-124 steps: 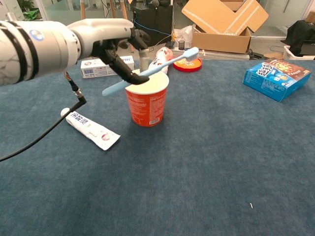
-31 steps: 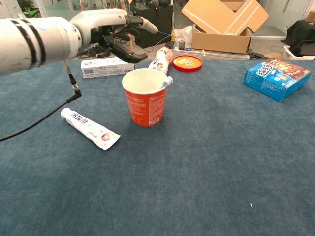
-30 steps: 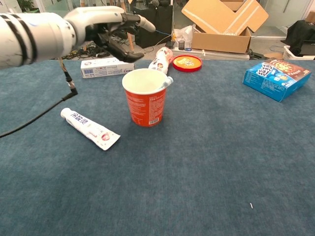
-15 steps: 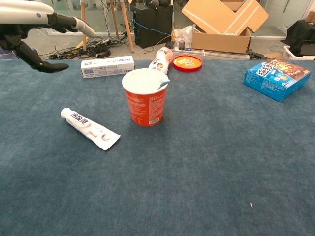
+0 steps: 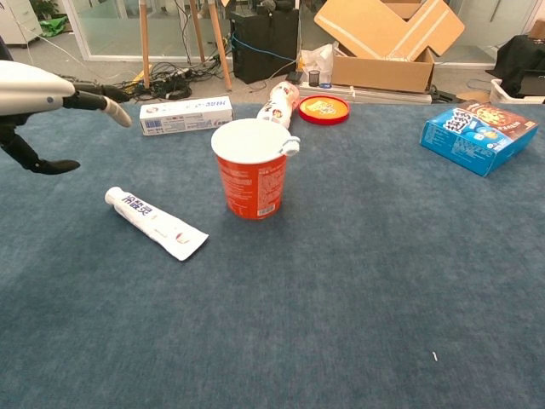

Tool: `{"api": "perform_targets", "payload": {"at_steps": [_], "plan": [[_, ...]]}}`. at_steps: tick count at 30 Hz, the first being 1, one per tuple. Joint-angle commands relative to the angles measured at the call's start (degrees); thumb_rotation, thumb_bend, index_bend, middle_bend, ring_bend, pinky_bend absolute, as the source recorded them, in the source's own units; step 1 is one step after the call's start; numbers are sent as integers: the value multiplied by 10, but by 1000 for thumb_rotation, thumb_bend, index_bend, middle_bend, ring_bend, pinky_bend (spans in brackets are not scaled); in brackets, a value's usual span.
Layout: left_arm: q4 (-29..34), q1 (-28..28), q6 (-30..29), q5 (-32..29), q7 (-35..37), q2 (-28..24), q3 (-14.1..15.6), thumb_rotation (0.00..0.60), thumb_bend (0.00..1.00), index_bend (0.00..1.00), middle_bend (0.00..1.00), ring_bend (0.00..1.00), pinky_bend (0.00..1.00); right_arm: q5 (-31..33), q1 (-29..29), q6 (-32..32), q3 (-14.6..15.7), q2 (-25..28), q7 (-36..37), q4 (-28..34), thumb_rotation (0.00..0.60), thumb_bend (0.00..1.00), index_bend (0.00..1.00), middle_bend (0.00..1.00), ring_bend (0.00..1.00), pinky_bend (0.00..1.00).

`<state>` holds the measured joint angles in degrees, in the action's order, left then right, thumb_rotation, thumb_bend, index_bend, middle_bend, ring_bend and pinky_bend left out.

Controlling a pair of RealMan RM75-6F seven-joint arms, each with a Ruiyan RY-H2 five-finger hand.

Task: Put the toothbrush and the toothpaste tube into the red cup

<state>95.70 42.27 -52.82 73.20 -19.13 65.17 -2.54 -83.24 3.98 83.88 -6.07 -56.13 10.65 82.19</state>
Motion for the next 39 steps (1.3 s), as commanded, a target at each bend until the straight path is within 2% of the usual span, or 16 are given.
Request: {"api": "perform_targets", "payload": {"at_steps": [1, 9, 18, 30, 34, 39], "plan": [[-45, 3, 9, 32, 2, 31, 13, 600, 362, 182, 0, 0, 0, 2, 1, -3, 0, -2, 2, -4, 600, 0, 0, 0, 0, 297], [-103, 2, 13, 43, -14, 76, 20, 600, 362, 203, 0, 0, 0, 6, 3, -13, 2, -9, 5, -15, 600, 0, 0, 0, 0, 297], [-158, 14, 33, 40, -5, 122, 11, 600, 362, 203, 0, 0, 0, 7, 6, -20, 4, -15, 5, -21, 600, 0, 0, 0, 0, 297], [-234, 33, 48, 86, -49, 164, 32, 600, 361, 146, 0, 0, 0, 13, 5, -27, 5, -19, 20, -35, 600, 0, 0, 0, 0, 297], [-252, 36, 52, 91, -51, 177, 34, 600, 300, 146, 0, 0, 0, 14, 5, -29, 5, -20, 26, -41, 600, 0, 0, 0, 0, 298], [-270, 39, 54, 98, -52, 188, 35, 600, 298, 147, 0, 0, 0, 14, 4, -29, 5, -21, 30, -45, 600, 0, 0, 0, 0, 297]]}}
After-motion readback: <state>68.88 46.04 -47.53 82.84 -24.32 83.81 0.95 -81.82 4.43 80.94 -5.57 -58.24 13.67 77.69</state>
